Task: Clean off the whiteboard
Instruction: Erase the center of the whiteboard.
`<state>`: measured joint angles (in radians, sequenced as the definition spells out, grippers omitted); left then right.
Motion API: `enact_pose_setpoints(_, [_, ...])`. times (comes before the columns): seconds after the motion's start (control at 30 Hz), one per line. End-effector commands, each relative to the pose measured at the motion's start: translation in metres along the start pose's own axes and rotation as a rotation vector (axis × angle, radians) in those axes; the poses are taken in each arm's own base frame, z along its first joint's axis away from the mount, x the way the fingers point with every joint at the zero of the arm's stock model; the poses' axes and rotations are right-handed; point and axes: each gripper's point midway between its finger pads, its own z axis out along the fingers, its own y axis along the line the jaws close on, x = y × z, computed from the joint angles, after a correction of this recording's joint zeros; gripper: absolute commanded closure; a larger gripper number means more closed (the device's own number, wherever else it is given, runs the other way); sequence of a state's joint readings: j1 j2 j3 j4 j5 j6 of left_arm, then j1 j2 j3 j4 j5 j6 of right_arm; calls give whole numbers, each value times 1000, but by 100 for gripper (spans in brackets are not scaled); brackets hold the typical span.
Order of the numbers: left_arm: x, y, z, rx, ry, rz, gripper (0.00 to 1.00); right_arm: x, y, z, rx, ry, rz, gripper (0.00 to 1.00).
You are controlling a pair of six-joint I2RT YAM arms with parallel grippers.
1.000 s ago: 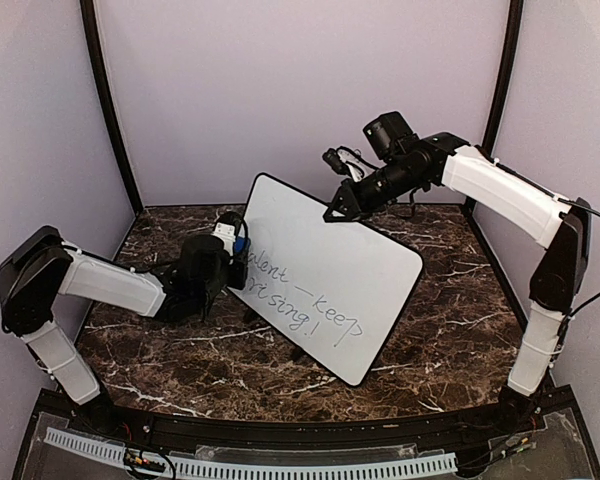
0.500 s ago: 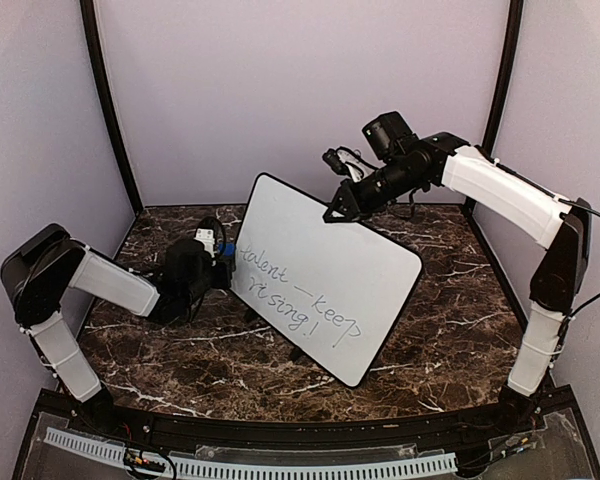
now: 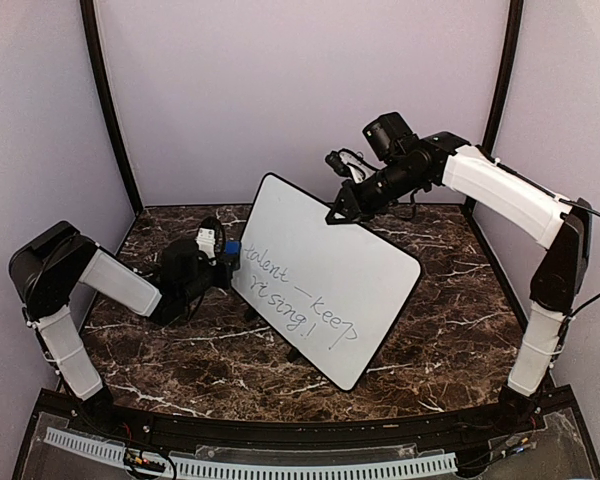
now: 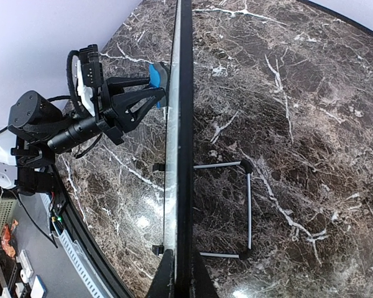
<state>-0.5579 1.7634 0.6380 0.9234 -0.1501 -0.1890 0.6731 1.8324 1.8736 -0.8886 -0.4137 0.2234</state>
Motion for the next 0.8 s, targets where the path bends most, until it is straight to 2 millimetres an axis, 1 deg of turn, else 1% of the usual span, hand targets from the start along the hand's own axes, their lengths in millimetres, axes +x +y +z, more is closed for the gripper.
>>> enact_pose_setpoints(0.0, [5,-39,-3,194,15,14,100,21,8,18,-10,81,-113,100])
enact_pose_setpoints(0.17, [7,-48,-7,241,22,17,100,21,7,19,-11,81,-111,100])
enact_pose_setpoints(0.33, [10,-64,-8,261,31,66,100,21,8,19,-12,82,-110,100])
enact_pose_setpoints(0.47, [12,-72,-9,267,31,87,100,21,8,19,-11,82,-108,100])
enact_pose_setpoints(0.67, [13,-79,-11,272,21,114,100,22,7,20,-9,85,-107,100])
enact_pose_setpoints(0.73, [11,-76,-11,245,14,116,100,22,7,20,-9,85,-106,100])
enact_pose_setpoints(0.77, [10,-70,-10,208,6,108,100,22,8,20,-11,85,-108,100])
